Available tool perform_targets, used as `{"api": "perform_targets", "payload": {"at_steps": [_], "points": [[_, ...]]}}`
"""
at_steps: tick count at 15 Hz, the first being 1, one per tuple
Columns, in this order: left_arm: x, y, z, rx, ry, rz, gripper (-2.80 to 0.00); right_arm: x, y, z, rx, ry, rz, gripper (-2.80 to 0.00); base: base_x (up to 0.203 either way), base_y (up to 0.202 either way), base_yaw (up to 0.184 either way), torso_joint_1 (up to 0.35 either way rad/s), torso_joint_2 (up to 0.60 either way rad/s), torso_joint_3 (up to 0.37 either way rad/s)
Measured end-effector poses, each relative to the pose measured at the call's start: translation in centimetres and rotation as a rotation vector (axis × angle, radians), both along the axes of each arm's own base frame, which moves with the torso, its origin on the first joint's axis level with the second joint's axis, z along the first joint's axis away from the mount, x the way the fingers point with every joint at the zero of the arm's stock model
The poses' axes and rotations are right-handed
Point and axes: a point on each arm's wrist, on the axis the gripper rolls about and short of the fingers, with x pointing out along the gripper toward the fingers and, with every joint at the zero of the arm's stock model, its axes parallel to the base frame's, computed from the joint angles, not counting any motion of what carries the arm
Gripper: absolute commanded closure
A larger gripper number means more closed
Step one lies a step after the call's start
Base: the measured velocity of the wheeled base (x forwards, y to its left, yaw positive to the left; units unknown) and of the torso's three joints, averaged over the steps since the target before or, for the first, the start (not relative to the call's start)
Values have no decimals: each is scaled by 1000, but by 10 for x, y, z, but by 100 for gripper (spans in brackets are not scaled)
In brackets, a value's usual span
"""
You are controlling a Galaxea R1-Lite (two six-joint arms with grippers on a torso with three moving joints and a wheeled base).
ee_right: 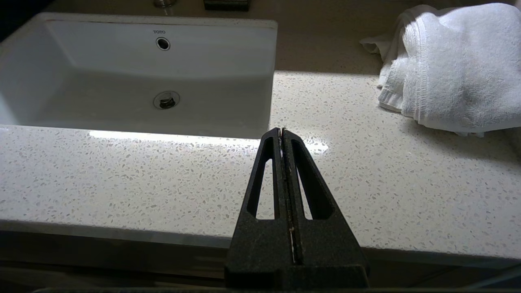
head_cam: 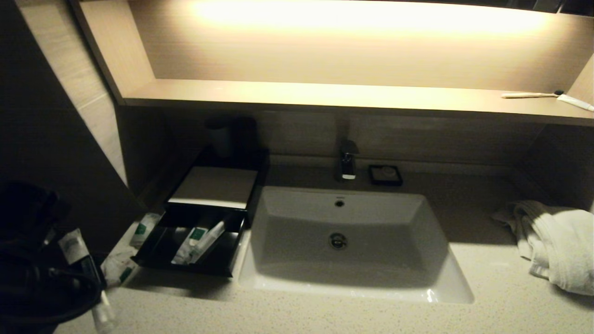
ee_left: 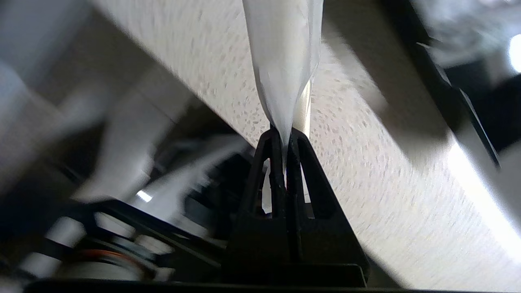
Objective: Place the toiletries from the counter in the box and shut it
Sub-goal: Pick up the bathroom toiletry, then place the bathroom toiletry into the drawer
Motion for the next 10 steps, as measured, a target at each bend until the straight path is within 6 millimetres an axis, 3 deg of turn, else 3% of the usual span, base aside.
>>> {"api": "perform_targets", "payload": {"at_steps": [3, 10], "points": [[-2, 0, 14, 113, -26, -206, 0, 0, 0, 0, 0, 0, 0, 0, 0, 0, 0, 0, 0, 0], [6, -7, 21, 289, -52, -757, 0, 0, 0, 0, 0, 0, 0, 0, 0, 0, 0, 0, 0, 0]]}}
